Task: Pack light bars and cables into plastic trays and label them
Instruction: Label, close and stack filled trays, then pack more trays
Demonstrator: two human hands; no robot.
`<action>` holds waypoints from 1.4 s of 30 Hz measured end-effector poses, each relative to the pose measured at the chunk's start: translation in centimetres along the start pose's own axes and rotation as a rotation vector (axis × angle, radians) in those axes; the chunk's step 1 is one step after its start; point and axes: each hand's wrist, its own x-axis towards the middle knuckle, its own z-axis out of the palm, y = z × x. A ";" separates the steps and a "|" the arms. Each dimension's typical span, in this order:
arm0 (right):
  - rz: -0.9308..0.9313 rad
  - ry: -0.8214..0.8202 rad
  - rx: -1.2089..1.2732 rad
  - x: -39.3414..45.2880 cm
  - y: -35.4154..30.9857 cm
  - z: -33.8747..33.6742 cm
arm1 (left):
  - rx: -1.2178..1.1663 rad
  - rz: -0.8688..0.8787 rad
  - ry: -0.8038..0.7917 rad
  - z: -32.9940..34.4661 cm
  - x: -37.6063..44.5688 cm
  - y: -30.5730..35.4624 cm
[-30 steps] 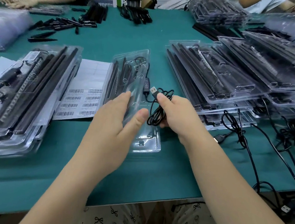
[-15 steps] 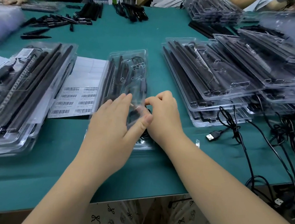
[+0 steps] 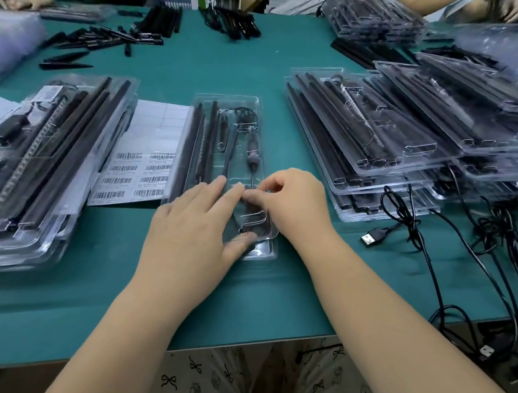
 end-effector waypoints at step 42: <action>-0.162 -0.241 -0.161 -0.3 0.6 -2.7 | 0.177 0.154 -0.202 0.2 -0.4 -1.2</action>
